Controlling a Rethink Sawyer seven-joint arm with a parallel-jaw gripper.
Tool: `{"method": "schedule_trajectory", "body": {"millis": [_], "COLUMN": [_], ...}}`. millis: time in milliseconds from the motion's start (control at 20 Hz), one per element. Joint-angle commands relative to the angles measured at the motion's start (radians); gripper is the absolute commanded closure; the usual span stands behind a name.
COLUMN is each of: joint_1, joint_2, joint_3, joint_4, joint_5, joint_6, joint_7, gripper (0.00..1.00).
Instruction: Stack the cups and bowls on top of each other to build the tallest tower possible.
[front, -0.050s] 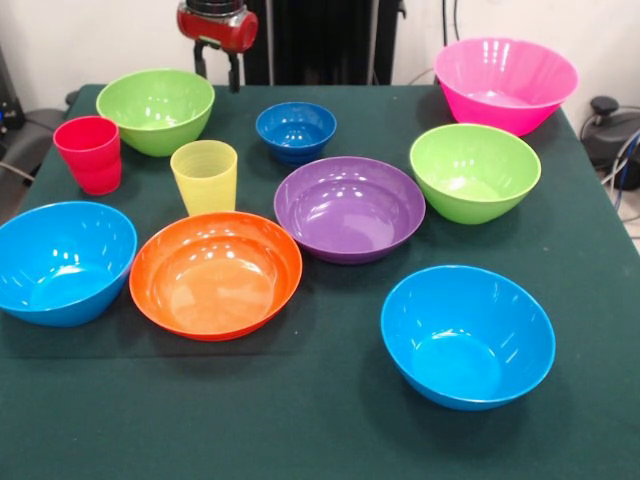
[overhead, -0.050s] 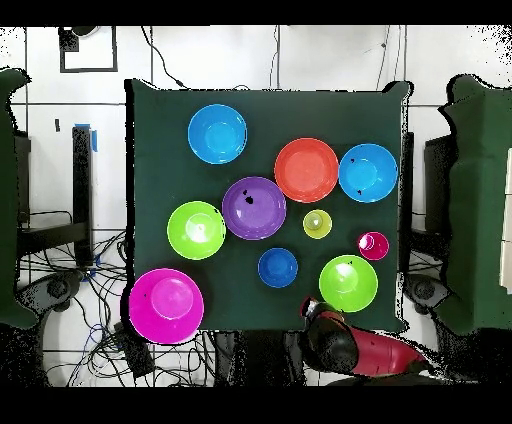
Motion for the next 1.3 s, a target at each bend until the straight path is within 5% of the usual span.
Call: {"method": "schedule_trajectory", "body": {"millis": [50, 1300], "joint_1": [0.023, -0.026], "joint_2": [0.040, -0.137], "joint_3": [0.058, 0.164], "joint_4": [-0.106, 0.046], "joint_5": [-0.037, 0.029], "joint_6": [-0.046, 0.130], "joint_7": [0.064, 0.068], "gripper": [0.00, 0.00]}}
